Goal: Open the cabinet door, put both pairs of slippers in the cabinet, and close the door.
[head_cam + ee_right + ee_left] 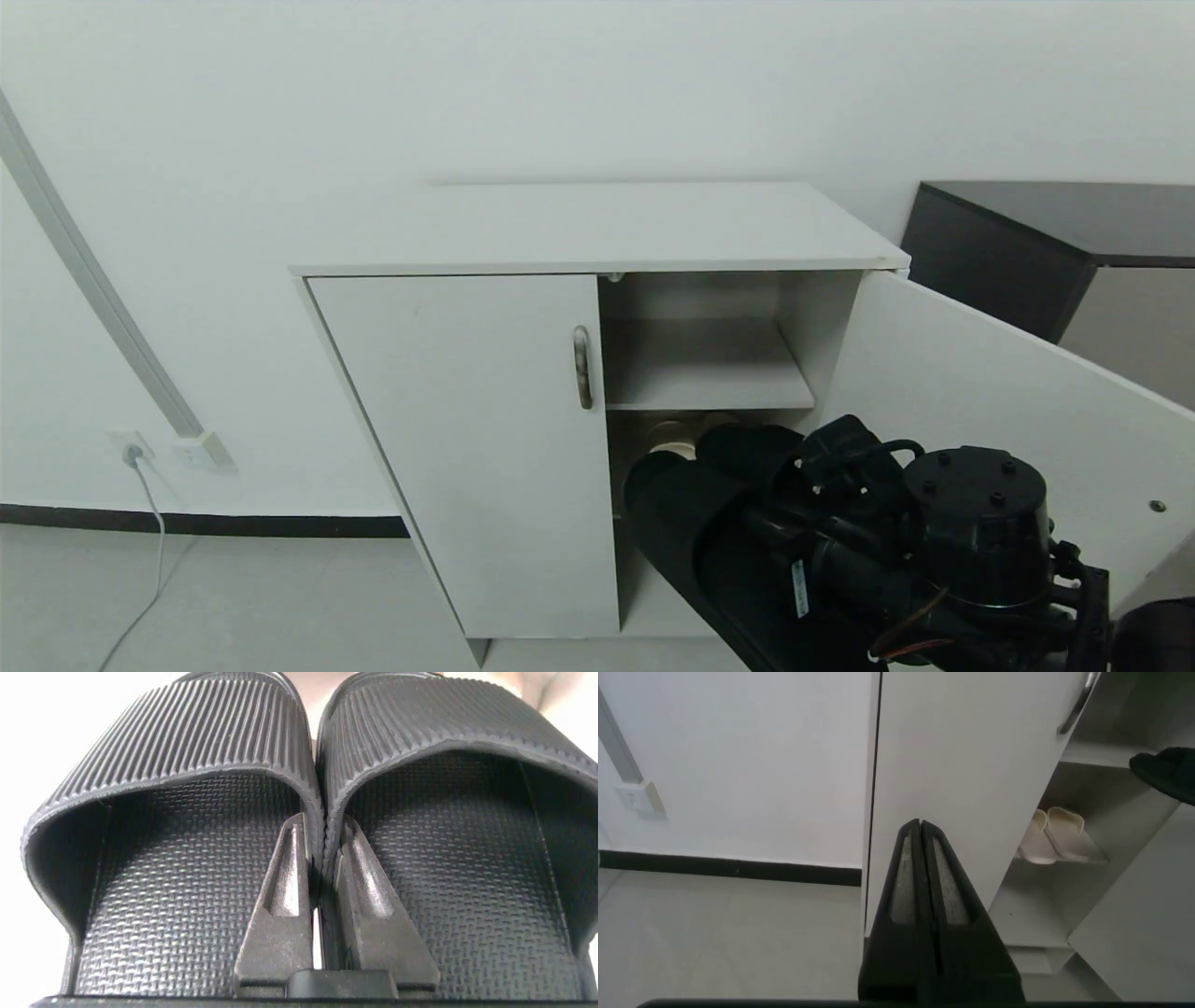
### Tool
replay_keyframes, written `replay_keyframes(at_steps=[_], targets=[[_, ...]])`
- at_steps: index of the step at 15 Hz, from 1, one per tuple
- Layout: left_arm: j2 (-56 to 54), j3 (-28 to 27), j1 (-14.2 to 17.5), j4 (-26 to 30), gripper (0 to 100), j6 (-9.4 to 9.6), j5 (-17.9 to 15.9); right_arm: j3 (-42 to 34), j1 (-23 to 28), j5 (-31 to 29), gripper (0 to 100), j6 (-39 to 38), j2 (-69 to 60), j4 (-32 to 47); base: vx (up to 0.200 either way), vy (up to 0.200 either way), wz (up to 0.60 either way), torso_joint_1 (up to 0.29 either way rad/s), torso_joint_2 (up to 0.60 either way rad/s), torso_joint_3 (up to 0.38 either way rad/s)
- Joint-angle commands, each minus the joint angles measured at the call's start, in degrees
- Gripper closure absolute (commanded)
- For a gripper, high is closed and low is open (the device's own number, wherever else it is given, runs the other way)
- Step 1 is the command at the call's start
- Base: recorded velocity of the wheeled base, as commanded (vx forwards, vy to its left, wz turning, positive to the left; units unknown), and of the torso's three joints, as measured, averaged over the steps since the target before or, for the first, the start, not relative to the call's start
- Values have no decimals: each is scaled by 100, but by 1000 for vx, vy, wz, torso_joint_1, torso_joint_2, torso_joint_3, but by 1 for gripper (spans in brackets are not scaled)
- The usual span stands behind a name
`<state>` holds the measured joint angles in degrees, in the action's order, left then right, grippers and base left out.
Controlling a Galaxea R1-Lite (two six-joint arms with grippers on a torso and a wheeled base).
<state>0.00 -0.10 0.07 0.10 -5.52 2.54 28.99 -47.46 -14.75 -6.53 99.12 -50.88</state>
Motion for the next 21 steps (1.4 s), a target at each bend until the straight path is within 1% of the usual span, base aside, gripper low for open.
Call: replay_keyframes(at_steps=[1, 3, 5, 11, 18, 19, 21], targets=[[9, 1, 1, -1, 100, -1, 1, -7, 8, -10, 100, 3, 169, -53, 0, 0, 0, -129, 471, 334], [9, 1, 1, -1, 100, 7, 1, -42, 8, -221, 100, 12, 353, -291, 0, 0, 0, -115, 459, 344], [9, 1, 1, -1, 100, 7, 1, -25, 8, -274, 100, 29, 477, -493, 0, 0, 0, -95, 452, 354], [9, 1, 1, -1, 100, 7, 1, 1, -62, -283, 100, 29, 485, -501, 0, 0, 0, -37, 393, 357], [9, 1, 1, -1, 100, 16, -7, -86, -123, -283, 100, 214, 468, -501, 0, 0, 0, 1, 34, 32], [0, 1, 1, -1, 100, 16, 1, -69, -123, -283, 100, 214, 468, -501, 0, 0, -600, 2, 2, 7], [0, 1, 1, -1, 100, 25, -7, -60, -123, -274, 100, 223, 485, -501, 0, 0, 0, 0, 0, 0]])
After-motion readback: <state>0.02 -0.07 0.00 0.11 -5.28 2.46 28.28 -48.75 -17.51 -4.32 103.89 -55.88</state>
